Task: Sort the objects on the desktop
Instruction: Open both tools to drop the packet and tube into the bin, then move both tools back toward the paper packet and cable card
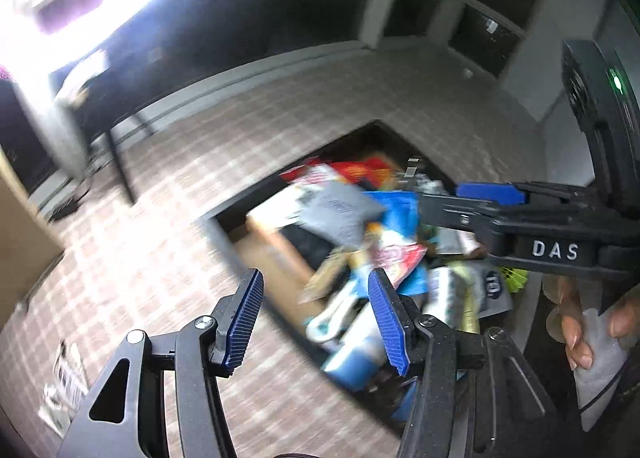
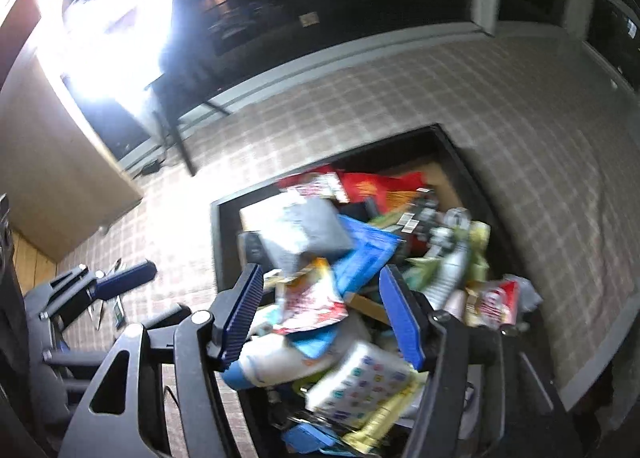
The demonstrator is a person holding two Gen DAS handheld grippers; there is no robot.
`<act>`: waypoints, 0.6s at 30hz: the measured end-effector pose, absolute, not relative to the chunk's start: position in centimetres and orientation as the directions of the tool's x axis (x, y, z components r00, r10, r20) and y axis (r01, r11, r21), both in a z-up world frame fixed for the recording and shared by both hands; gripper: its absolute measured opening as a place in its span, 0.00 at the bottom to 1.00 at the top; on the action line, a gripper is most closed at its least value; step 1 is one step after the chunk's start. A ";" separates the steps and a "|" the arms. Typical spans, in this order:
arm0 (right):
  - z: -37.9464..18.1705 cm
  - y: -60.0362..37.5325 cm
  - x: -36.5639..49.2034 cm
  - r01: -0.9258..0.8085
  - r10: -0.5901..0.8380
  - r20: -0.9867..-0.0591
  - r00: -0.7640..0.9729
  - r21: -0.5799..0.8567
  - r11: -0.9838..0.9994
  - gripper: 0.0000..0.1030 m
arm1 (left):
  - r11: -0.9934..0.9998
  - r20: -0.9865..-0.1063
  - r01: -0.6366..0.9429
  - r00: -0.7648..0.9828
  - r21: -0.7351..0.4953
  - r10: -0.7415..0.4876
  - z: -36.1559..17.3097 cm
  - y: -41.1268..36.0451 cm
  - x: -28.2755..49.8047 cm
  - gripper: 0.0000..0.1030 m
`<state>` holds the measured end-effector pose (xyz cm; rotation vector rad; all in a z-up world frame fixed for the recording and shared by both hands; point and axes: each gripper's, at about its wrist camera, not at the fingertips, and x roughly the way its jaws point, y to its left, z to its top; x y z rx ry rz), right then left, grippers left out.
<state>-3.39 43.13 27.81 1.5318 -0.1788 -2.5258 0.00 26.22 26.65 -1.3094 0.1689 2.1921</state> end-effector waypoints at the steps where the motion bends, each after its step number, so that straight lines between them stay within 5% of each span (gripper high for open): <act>1: 27.7 42.0 -3.5 0.118 -0.213 -0.865 -0.455 0.178 -0.977 0.58 | -0.841 -0.842 -0.512 -0.366 -0.174 0.396 26.4 24.6 -0.2 0.51; 18: 23.8 24.0 -3.6 0.443 -0.357 -0.892 -0.277 0.211 -0.871 0.58 | -0.990 -0.899 0.019 -0.423 -0.138 0.117 20.4 -3.6 0.4 0.51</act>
